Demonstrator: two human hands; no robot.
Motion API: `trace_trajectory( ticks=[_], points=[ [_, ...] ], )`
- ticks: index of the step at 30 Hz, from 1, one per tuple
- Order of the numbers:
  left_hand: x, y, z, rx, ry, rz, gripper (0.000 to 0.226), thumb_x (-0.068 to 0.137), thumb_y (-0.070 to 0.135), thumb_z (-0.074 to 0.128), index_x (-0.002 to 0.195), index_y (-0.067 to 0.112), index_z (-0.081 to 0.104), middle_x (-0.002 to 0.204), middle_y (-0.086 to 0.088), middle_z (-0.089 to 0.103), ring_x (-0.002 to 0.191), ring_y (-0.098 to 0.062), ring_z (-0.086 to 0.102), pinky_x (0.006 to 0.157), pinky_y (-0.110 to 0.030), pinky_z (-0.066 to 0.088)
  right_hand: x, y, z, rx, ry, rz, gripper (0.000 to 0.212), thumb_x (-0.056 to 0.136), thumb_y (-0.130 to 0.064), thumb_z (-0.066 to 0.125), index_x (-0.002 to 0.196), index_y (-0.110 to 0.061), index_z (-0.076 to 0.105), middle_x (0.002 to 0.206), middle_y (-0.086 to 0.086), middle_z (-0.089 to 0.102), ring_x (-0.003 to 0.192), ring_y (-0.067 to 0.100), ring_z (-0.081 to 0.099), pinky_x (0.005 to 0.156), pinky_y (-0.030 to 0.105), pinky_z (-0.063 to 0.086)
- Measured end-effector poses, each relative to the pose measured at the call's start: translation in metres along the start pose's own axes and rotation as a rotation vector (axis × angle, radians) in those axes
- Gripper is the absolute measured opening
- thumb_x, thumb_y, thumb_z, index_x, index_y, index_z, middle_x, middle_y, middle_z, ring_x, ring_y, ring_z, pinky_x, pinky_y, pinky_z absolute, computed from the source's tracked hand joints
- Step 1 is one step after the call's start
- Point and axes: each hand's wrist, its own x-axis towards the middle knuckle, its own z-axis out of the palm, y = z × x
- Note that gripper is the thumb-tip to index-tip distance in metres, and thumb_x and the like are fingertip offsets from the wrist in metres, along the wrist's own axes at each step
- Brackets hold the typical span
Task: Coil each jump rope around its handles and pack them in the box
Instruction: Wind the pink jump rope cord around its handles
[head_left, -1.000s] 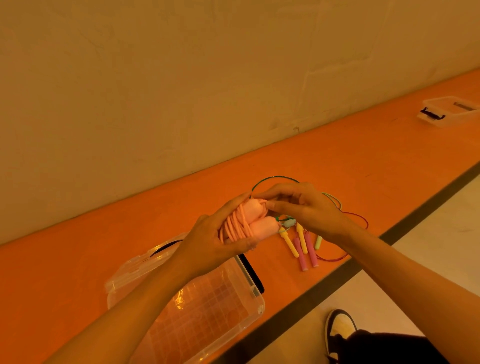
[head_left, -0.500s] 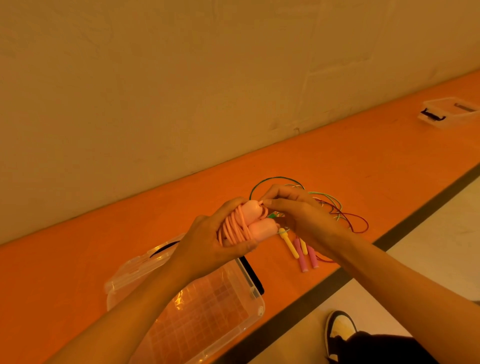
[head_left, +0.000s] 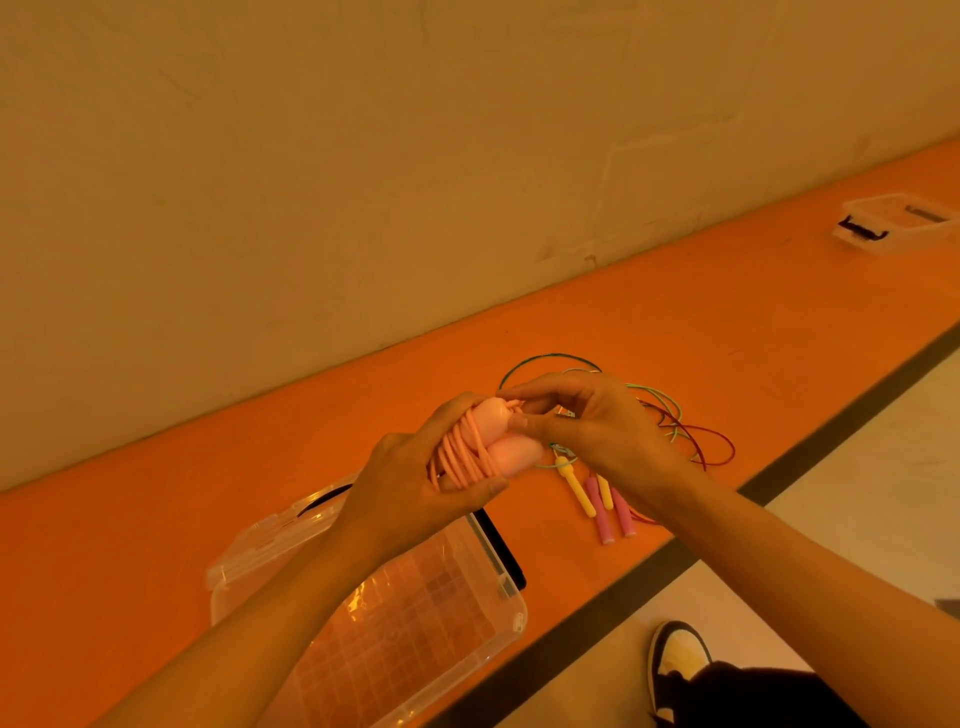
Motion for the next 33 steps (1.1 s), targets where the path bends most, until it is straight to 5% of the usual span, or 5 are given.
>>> trace_trajectory(
  ticks=[10,18,22,26,33],
  points=[
    [0.003,0.011,0.004,-0.118,-0.013,-0.037,0.057,0.074,0.061,0.071,0.121,0.065,0.040,0.101,0.027,0.063,0.083,0.001,0.066,0.065,-0.018,0.055,-0.004,-0.003,0.001,-0.316,0.143,-0.220,0.051,0.094,-0.012,0.065,0.141,-0.023,0.050,0.093,-0.007,0.065,0.088,0.012,0.062,0.076,0.040,0.053],
    [0.001,0.008,0.012,-0.112,-0.095,-0.010,0.082,0.076,0.065,0.070,0.146,0.059,0.027,0.071,0.007,0.063,0.056,-0.006,0.056,0.053,-0.020,0.046,-0.002,-0.011,-0.012,-0.397,0.222,-0.238,0.048,0.095,-0.007,0.061,0.138,-0.023,0.048,0.090,-0.016,0.056,0.083,0.000,0.053,0.069,0.013,0.041],
    [-0.002,0.010,0.019,-0.124,-0.133,0.019,0.083,0.076,0.069,0.065,0.143,0.068,0.015,0.081,0.006,0.068,0.065,-0.009,0.063,0.061,-0.027,0.056,0.000,-0.014,-0.017,-0.415,0.230,-0.249,0.044,0.096,-0.008,0.060,0.136,-0.023,0.048,0.091,-0.015,0.055,0.083,0.000,0.052,0.069,0.016,0.042],
    [-0.002,0.005,0.021,-0.033,-0.077,0.059,0.083,0.079,0.074,0.060,0.144,0.068,0.009,0.086,0.009,0.068,0.070,-0.003,0.064,0.059,-0.014,0.052,-0.002,-0.015,-0.017,-0.436,0.221,-0.299,0.040,0.095,-0.010,0.061,0.127,-0.029,0.046,0.091,-0.018,0.054,0.088,0.001,0.053,0.072,0.022,0.047],
    [-0.008,0.002,0.020,-0.003,0.047,0.027,0.081,0.077,0.074,0.060,0.141,0.071,0.010,0.093,0.018,0.063,0.079,0.003,0.064,0.062,-0.013,0.054,-0.009,-0.002,-0.007,-0.570,0.074,-0.406,0.033,0.098,-0.012,0.057,0.128,-0.021,0.049,0.098,-0.006,0.055,0.088,0.008,0.051,0.070,0.024,0.043]
  ],
)
